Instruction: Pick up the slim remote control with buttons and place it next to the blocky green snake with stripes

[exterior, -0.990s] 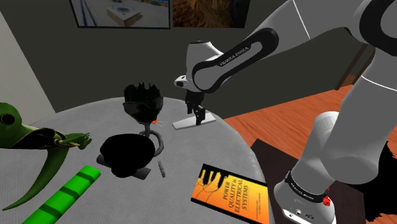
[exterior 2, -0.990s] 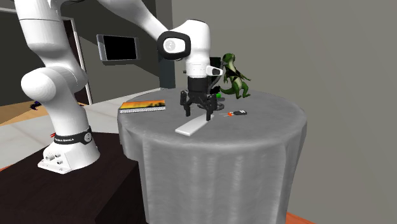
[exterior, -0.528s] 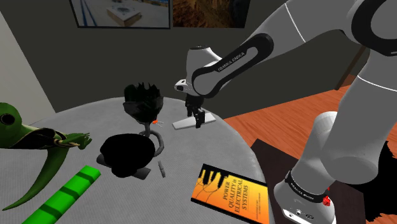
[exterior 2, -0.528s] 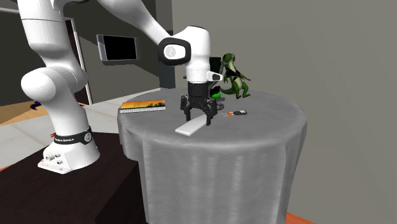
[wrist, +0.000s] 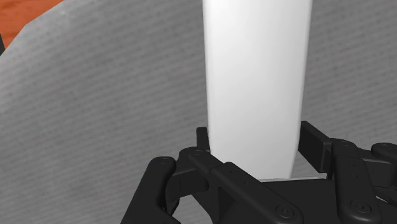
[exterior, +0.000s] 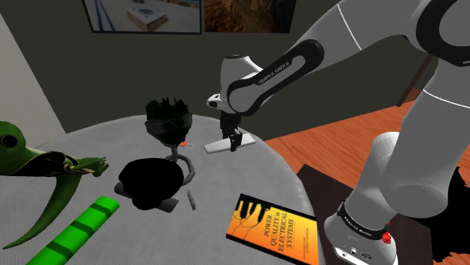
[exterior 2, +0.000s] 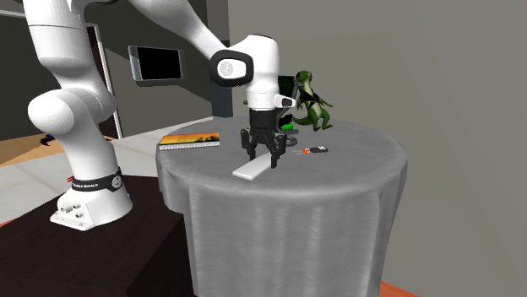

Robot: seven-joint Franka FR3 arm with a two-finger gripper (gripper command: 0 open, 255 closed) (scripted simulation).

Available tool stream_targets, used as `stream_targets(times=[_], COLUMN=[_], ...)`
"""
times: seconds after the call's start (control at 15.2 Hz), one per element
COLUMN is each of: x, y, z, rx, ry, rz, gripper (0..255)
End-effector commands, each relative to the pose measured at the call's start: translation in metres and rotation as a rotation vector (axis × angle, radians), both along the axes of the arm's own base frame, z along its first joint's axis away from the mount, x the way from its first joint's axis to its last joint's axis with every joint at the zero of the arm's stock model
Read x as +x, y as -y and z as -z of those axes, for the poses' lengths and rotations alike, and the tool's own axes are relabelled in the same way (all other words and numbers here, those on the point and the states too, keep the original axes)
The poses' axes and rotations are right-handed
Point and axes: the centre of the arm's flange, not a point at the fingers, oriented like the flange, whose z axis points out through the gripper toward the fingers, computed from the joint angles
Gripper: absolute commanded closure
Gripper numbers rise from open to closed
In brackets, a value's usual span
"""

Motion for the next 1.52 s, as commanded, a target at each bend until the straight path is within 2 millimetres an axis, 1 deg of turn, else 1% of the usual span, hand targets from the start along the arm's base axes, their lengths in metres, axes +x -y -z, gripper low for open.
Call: stream_targets(times=[0.0, 0.26, 1.45], x=[0.0, 0.0, 0.0], y=[0.0, 0.0, 0.0], z=[0.0, 0.0, -0.095], rx=[0.0, 0.0, 0.0], ry=[0.0, 0.0, 0.0], rz=[0.0, 0.0, 0.0], gripper=[255, 255, 255])
